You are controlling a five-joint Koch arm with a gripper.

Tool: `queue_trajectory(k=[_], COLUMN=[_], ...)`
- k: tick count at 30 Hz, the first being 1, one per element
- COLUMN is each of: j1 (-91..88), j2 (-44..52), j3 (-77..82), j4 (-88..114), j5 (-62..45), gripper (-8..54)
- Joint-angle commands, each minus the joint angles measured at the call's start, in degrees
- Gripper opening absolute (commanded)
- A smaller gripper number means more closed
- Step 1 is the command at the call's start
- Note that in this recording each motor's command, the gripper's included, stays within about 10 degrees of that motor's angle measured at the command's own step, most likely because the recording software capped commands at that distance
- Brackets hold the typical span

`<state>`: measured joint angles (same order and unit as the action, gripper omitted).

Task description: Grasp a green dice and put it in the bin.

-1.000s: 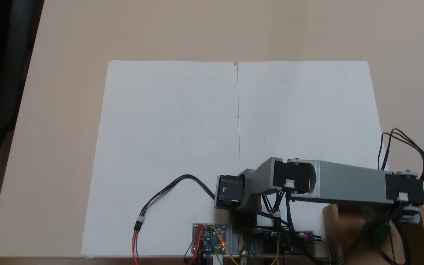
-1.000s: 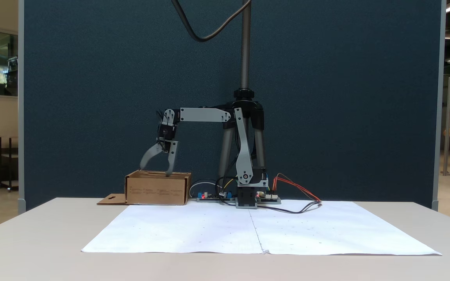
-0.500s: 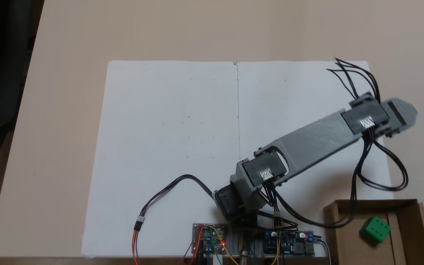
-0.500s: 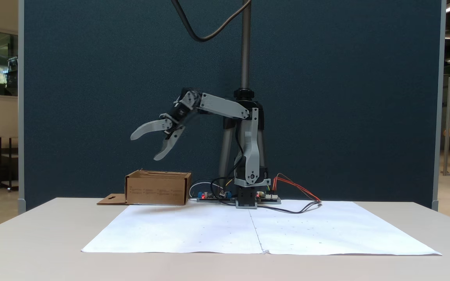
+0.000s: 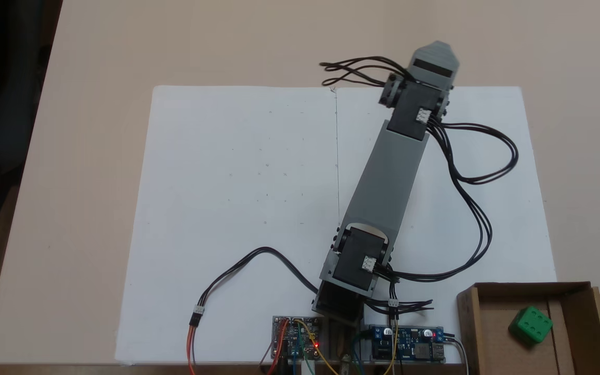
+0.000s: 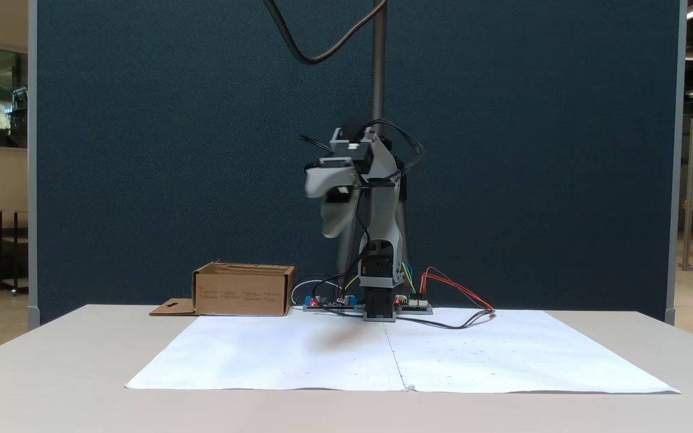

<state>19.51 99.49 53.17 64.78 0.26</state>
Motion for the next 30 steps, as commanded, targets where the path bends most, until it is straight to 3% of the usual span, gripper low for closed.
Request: queue_trajectory(k=[1, 30], j1=[-2.5, -13.3], j2=[4.3, 36.2], j3=[0.6, 60.6], j4=[-1.7, -57.4], j5=[3.3, -0.4], gripper=[43.5, 44.7])
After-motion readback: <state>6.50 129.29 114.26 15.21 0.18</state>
